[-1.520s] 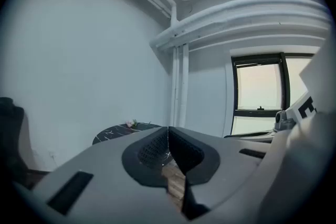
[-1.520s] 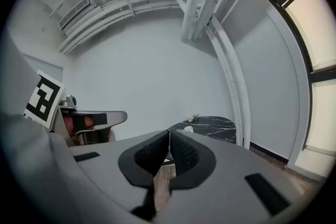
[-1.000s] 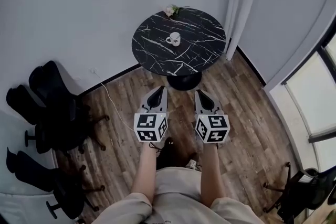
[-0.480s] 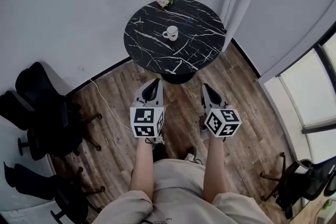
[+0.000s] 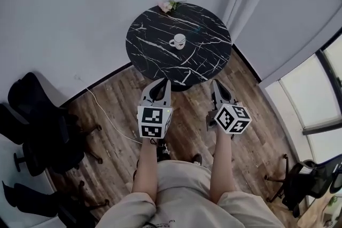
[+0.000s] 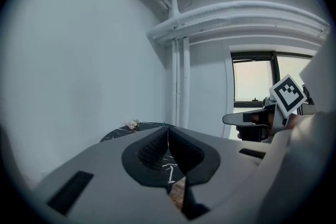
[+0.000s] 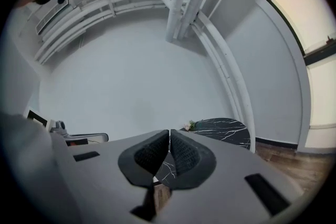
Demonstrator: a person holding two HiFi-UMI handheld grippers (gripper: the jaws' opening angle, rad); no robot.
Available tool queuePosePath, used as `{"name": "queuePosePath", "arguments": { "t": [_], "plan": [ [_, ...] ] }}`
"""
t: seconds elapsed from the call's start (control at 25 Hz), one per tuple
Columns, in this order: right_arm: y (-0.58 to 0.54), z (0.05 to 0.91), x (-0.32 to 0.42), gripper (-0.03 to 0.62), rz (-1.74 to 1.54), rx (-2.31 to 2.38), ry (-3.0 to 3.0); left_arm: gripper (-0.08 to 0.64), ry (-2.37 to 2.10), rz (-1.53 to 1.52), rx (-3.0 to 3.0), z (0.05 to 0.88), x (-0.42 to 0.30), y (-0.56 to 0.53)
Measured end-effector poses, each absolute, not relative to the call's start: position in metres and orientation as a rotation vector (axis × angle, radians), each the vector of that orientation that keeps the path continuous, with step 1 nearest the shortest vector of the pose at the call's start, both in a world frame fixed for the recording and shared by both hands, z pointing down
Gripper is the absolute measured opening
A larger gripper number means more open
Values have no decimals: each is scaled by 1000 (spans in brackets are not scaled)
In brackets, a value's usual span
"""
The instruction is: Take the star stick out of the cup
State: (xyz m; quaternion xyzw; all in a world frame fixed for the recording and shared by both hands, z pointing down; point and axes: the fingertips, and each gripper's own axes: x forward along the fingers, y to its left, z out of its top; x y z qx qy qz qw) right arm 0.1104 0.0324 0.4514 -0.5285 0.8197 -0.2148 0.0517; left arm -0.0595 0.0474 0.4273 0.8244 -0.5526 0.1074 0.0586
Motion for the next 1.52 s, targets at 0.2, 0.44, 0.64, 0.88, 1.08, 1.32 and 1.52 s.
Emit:
{"name": "queuePosePath", "arguments": {
  "t": [0.2,0.44,0.64,0.88,1.08,1.32,1.52],
  "plan": [
    [19,457,86,40,-668,-1676,2426,23,-1621,288,2536,424,-98,27],
    [21,469,44,40,-651,-1733,2461,23,-1590,279,2501,443,-147,13],
    [12,467,40,40,-633,-1763,2459,23,-1548,251,2498,451,-153,1],
    [-12,474,42,40,-644,-1789,2446,23,-1517,256,2521,453,-149,-26],
    [-52,471,49,40,-687,-1747,2381,23,-1513,262,2546,445,-142,-63],
    [-102,475,48,40,-748,-1642,2375,23,-1520,253,2542,439,-139,-115],
    [-144,492,55,40,-797,-1644,2364,23,-1547,227,2531,442,-139,-159]
  ]
}}
